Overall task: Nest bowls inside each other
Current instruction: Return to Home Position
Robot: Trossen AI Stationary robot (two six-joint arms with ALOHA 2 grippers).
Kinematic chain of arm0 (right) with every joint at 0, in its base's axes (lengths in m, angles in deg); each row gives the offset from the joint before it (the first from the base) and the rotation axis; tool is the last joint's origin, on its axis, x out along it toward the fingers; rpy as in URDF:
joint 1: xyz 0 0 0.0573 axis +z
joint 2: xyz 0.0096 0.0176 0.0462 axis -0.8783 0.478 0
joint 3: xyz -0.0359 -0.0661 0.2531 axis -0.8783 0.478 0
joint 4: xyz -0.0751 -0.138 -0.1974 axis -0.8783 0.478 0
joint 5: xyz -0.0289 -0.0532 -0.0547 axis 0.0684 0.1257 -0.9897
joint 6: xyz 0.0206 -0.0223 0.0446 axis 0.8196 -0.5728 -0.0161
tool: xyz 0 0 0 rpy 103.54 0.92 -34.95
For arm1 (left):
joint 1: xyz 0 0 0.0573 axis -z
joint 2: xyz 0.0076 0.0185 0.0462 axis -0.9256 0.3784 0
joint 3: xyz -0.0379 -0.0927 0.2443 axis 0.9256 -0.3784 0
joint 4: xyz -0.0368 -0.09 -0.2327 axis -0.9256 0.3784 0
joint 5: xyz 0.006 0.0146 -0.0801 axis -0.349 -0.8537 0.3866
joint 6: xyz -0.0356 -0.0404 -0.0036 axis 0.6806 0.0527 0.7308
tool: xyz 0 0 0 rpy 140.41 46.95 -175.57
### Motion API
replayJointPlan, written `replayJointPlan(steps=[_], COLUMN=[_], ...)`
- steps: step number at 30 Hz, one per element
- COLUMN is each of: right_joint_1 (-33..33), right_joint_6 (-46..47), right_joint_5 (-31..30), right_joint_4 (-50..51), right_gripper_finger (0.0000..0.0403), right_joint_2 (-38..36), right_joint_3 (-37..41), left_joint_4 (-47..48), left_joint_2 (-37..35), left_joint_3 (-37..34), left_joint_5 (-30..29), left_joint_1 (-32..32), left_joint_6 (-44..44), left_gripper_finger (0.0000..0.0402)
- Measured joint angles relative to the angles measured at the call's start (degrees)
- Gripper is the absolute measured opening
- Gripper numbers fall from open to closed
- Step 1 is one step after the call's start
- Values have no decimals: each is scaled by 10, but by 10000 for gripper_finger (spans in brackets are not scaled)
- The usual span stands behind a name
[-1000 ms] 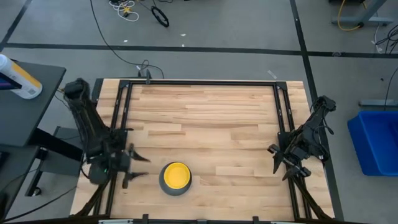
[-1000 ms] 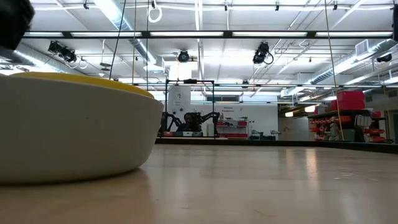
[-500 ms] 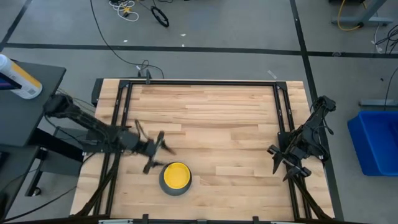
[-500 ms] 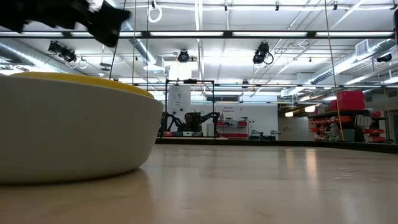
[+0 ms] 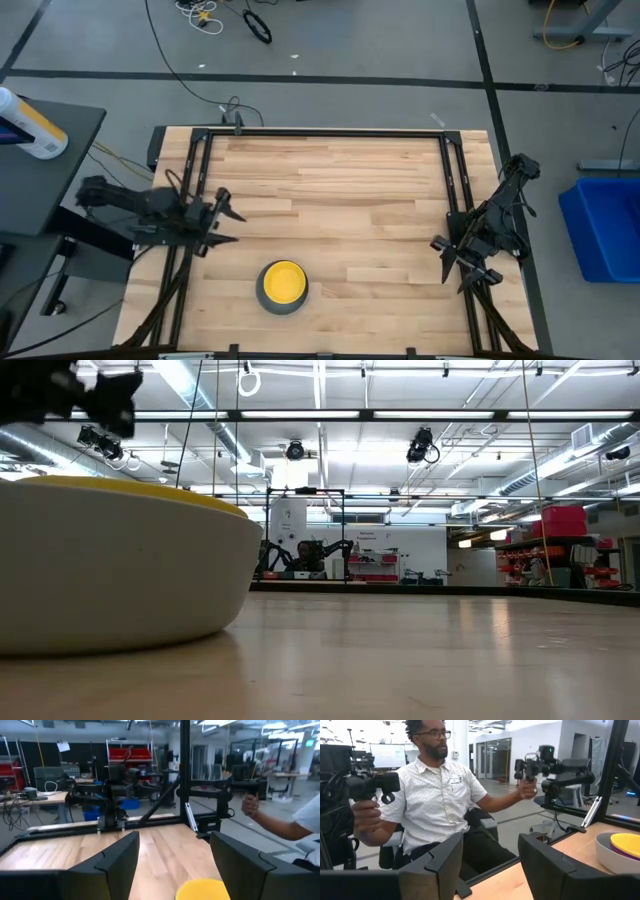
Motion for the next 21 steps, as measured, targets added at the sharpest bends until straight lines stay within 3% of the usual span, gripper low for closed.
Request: replayJointPlan(steps=[4,6,18,21], right_joint_1=[0,0,-1,-17], right_joint_6=[0,4,-20,-53], right_joint_5=[0,0,24,-39], right_joint_4=[0,0,13,16], right_gripper_finger=[205,208,216,211], right_joint_2=[0,0,-1,-1], right_joint_3=[0,0,-5,-5], left_joint_4=[7,47,67,67], left_joint_2=[-102,-98,-96,-101], left_joint_3=[-89,-86,-85,-85], left_joint_5=[-39,-49,-23,-24], left_joint_1=[21,25,26,26], left_joint_6=[9,20,44,33], left_gripper_finger=[252,252,252,252])
